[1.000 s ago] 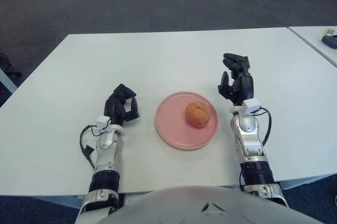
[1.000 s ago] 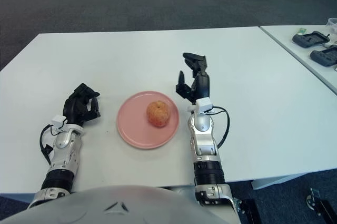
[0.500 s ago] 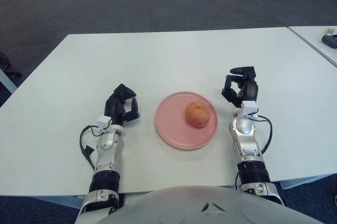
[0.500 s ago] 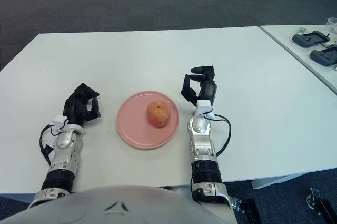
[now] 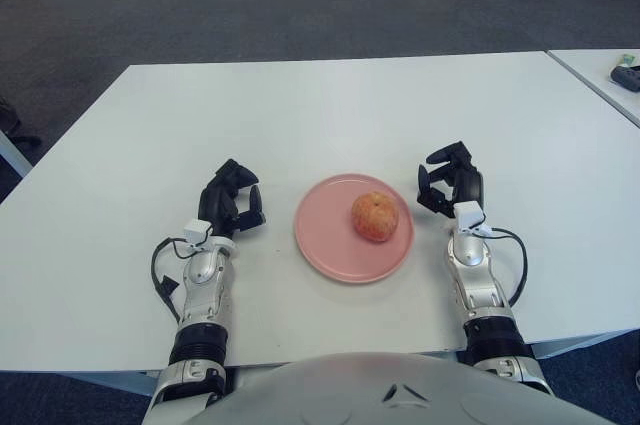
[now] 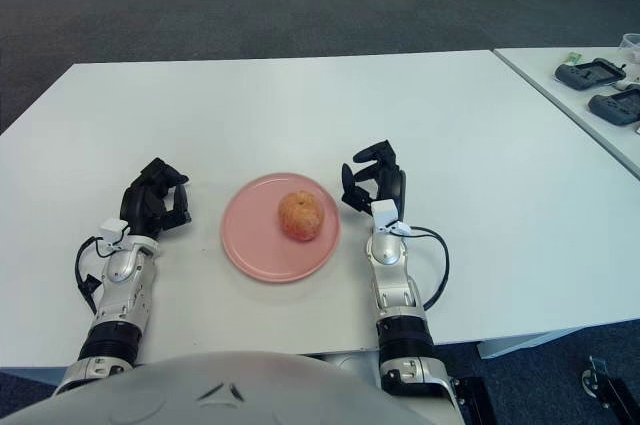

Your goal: Put the apple into the plate.

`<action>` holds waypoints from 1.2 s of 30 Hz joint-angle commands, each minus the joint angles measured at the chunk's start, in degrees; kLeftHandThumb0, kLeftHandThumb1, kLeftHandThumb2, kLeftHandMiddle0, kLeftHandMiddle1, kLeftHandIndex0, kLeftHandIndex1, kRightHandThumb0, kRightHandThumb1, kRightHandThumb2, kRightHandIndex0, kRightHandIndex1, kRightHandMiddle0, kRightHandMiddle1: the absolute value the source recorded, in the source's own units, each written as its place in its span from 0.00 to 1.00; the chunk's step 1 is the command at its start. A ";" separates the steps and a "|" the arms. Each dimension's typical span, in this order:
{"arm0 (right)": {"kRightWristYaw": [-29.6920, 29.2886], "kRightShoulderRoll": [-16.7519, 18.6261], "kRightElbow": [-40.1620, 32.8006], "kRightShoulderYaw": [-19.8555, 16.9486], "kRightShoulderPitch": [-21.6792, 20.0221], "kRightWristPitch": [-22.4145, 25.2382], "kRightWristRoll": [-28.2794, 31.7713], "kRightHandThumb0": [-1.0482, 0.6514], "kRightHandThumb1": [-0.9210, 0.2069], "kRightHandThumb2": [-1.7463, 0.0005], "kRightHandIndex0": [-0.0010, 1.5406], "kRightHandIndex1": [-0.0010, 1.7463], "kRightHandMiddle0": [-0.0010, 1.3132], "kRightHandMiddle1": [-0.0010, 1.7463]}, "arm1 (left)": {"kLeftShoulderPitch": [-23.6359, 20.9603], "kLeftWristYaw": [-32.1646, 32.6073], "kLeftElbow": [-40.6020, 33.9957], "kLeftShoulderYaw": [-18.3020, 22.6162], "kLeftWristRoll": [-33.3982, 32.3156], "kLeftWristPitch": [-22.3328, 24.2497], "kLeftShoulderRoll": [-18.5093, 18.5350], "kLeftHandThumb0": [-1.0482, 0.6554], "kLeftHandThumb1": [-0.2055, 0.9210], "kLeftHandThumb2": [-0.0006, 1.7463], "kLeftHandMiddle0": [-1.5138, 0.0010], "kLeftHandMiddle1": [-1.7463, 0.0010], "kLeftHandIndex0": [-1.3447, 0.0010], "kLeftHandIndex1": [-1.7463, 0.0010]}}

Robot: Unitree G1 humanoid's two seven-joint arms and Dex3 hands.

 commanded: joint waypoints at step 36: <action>0.83 -1.02 3.90 -2.14 2.78 1.24 3.74 0.37 0.36 0.38 0.46 0.89 0.35 1.00 | 3.44 0.30 3.90 0.25 -0.34 0.77 -0.34 0.31 0.38 0.83 0.17 0.00 0.48 0.00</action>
